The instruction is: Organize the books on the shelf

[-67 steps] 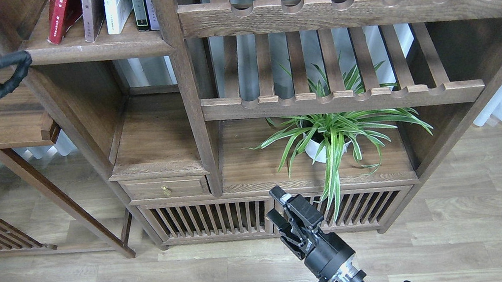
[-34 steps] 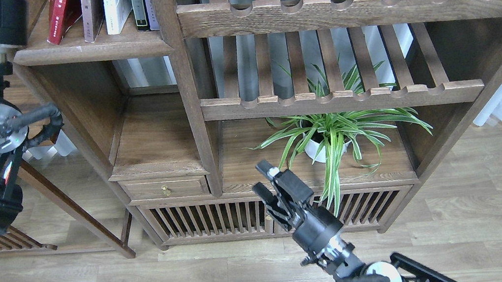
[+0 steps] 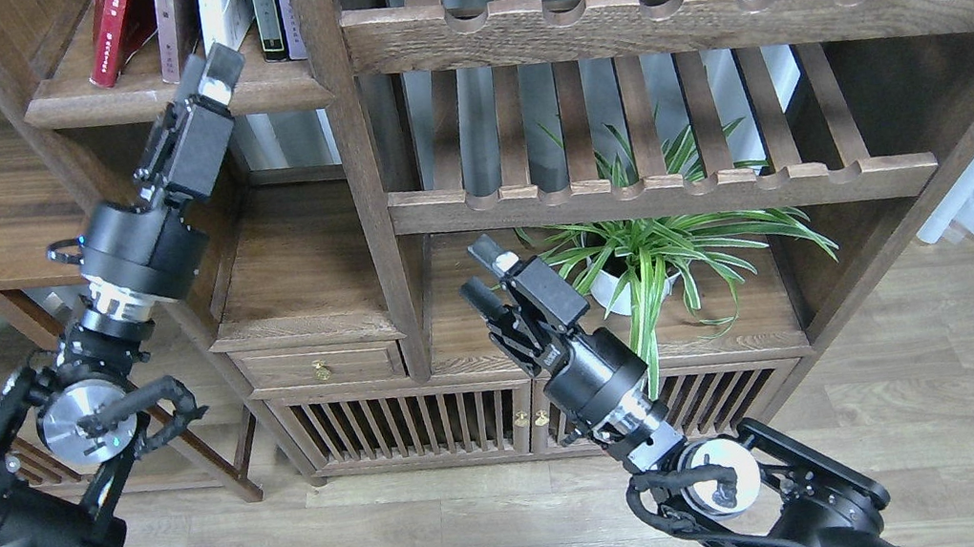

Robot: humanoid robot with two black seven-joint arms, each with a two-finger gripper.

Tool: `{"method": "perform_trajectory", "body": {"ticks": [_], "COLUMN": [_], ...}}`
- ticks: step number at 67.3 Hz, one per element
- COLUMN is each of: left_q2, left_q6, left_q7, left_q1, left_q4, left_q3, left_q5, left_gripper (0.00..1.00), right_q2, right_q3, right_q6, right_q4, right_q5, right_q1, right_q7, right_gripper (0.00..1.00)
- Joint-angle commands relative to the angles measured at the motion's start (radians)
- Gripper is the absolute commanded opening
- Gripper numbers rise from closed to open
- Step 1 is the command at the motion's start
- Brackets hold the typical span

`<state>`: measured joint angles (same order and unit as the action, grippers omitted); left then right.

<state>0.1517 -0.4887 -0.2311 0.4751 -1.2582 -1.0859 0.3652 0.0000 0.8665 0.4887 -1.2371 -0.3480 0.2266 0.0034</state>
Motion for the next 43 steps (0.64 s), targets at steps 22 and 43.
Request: {"method": "perform_trajectory", "body": {"ticks": [22, 43], "left_q2": [-0.029, -0.029], "left_q6": [0.0, 0.0], "left_q7": [0.0, 0.0], "left_q1": [-0.016, -0.035], "left_q4": [0.014, 0.005], "left_q3": [0.124, 0.127], "left_q5": [0.001, 0.001], "left_gripper": [0.79, 0.79], "right_q2": [0.0, 0.0], "right_q3": [0.012, 0.014], "right_q6": [0.0, 0.0], "right_q4": [-0.022, -0.045], "right_q5": [0.001, 0.058], "right_q1": [0.014, -0.059], "right_q7": [0.0, 0.0], "right_gripper": [0.89, 0.87]}}
